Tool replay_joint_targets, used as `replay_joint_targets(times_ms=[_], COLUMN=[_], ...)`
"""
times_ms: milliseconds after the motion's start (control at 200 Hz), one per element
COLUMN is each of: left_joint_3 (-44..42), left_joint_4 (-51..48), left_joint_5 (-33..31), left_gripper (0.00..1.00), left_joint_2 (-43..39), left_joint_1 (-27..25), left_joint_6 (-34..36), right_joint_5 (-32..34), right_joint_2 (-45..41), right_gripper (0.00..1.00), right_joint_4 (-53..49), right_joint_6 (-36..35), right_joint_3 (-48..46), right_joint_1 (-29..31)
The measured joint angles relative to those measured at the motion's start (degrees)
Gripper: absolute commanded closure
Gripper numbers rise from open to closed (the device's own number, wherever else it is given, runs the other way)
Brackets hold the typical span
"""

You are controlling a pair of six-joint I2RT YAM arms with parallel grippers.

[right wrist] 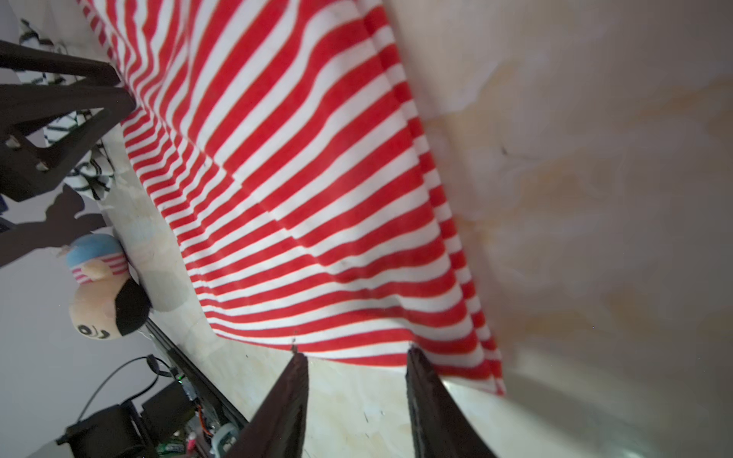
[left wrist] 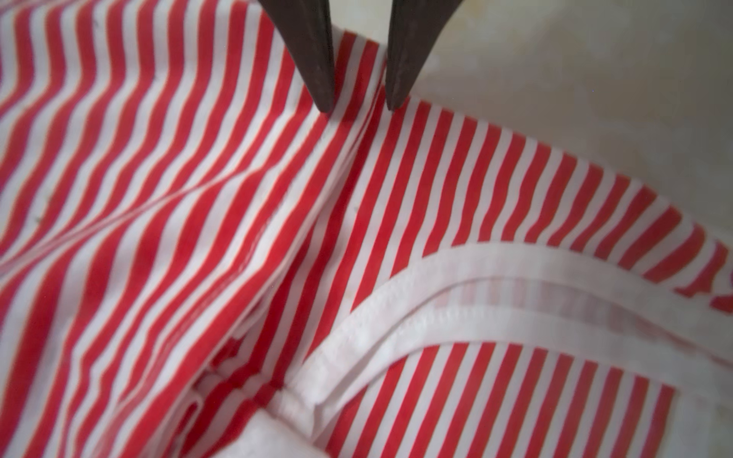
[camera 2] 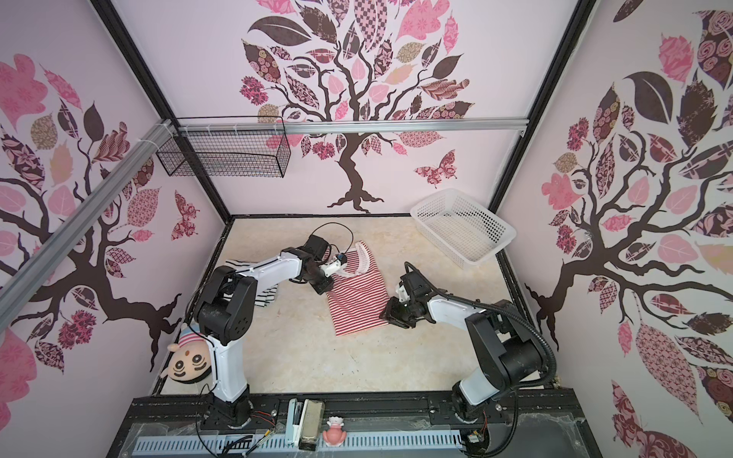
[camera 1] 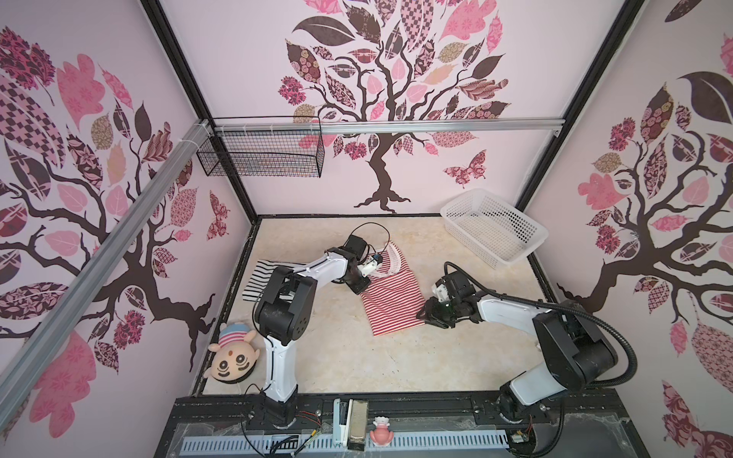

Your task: Fold and stack the tank tops

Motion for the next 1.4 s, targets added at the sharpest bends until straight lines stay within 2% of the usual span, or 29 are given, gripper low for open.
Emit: replay_joint_targets(times_ms=[45, 160, 310, 545, 760, 935, 1076, 1296, 1396], left_joint_3=[-1.55, -5.09, -11.08, -20.41, -22.80, -23.74, -23.93, -26.08, -27.87], left_joint_4=[-0.15, 0.11, 1.77, 3.85, 4.85, 5.38, 5.38, 5.60, 6.43], left_joint_5=[-0.04, 0.44, 0.76, -1.29, -1.38, -1.22, -0.70, 0.09, -1.75], left_gripper=[0.57, 0.55, 0.54, 0.54, 0.54, 0.53, 0.53, 0.52, 0.52], left_joint_2=[-2.78, -11.15, -19.21, -20.46, -21.33, -23.74, -25.24, -25.94, -25.68], left_joint_1=[0.07, -1.14, -6.78, -13.92, -15.10, -15.15, -15.17, -16.92, -20.17], left_joint_6=[-0.02, -0.20, 0.94, 2.71, 2.40, 1.64, 1.49, 1.57, 1.86], right_joint_5=[0.37, 1.99, 4.81, 6.93, 5.01, 2.10, 0.90, 1.18, 1.18], right_joint_2=[-1.86, -6.32, -8.00, -7.65, -3.13, 0.13, 0.76, 0.46, -0.20], right_gripper=[0.46, 0.45, 0.45, 0.47, 0.53, 0.61, 0.75, 0.98, 1.00], right_joint_4=[-1.18, -3.89, -6.82, -6.36, 1.05, 10.71, 15.56, 15.63, 14.38], right_joint_6=[0.11, 0.02, 0.02, 0.70, 3.78, 7.23, 8.79, 10.19, 10.10], right_joint_3=[0.09, 0.35, 0.26, -3.65, -5.03, -6.29, -8.15, -9.51, -9.51], right_joint_1=[0.00, 0.00, 0.00, 0.00, -0.81, -1.33, -1.60, -1.73, -1.73])
